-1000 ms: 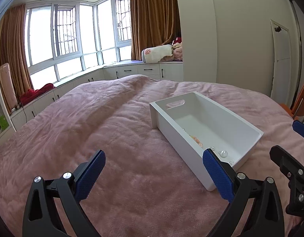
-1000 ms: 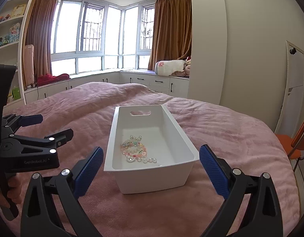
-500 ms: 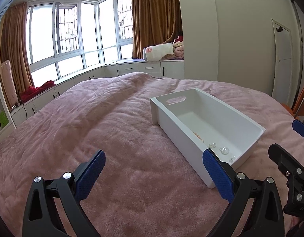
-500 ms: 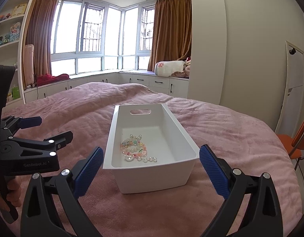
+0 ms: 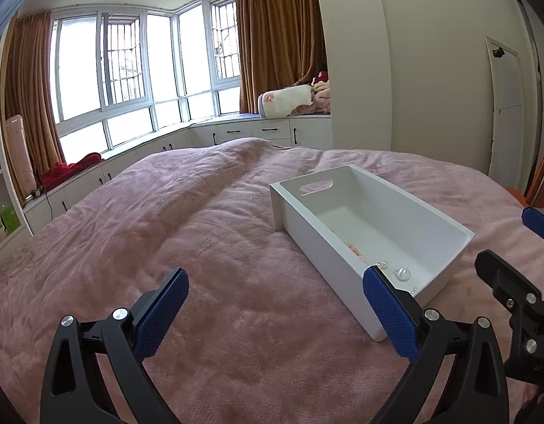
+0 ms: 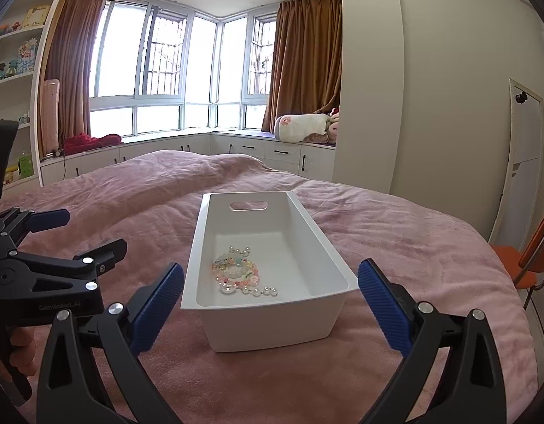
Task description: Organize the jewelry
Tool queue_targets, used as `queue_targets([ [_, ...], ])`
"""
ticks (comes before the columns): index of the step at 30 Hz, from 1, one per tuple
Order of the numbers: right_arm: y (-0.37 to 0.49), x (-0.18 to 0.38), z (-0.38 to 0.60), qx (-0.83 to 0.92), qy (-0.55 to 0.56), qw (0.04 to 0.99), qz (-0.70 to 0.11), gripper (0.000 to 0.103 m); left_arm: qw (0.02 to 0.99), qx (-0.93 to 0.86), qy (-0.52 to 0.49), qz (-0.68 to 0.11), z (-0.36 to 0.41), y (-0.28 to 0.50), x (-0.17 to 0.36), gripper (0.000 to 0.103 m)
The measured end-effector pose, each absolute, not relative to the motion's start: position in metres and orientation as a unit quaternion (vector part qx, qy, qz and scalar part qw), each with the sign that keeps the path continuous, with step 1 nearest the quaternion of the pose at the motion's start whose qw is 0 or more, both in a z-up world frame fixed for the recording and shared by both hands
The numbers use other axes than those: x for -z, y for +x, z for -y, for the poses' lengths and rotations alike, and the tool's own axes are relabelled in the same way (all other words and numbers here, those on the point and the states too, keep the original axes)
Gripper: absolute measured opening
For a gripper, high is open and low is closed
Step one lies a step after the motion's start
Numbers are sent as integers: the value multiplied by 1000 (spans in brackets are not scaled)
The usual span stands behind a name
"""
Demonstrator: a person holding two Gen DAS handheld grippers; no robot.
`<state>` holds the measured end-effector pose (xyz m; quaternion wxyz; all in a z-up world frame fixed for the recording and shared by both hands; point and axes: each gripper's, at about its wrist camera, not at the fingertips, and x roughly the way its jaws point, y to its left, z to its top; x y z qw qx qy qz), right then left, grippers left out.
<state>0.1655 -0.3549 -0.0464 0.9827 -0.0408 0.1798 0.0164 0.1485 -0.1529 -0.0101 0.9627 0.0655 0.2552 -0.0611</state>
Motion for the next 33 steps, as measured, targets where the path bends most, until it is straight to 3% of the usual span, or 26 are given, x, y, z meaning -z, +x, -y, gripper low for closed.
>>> queue_targets([
  [33, 165, 45, 353, -11, -54, 984, -171, 98, 965, 70, 43, -250, 151, 144, 10, 100],
])
